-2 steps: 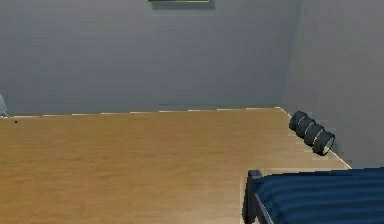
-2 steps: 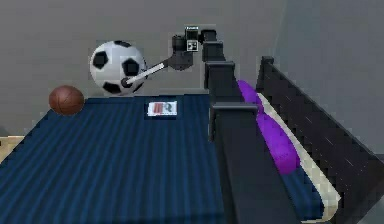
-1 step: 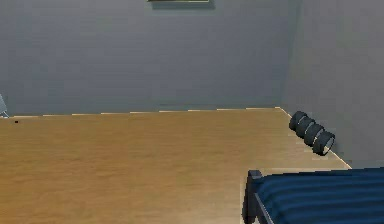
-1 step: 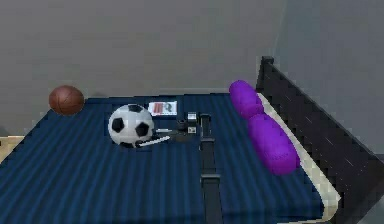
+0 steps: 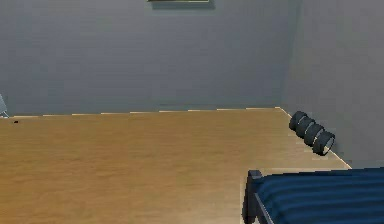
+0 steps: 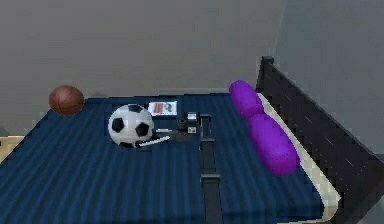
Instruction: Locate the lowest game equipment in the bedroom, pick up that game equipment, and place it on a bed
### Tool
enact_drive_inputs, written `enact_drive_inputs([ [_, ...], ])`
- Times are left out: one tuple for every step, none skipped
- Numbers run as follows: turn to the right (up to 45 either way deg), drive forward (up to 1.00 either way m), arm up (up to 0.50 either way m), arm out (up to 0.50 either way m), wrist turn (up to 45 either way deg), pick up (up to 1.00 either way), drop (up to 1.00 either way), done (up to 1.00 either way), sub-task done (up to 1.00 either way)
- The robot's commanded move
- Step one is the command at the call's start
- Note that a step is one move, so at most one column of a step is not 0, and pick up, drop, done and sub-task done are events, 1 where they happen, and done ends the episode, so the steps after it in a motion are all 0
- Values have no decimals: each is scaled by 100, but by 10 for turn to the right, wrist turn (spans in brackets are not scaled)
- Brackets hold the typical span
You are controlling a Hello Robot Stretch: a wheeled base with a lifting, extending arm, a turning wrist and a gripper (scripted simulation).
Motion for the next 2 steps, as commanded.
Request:
enact_drive_inputs([
  [0,0,0,0,0,0,100,0,0],
  [0,0,10,0,0,0,0,0,0],
])
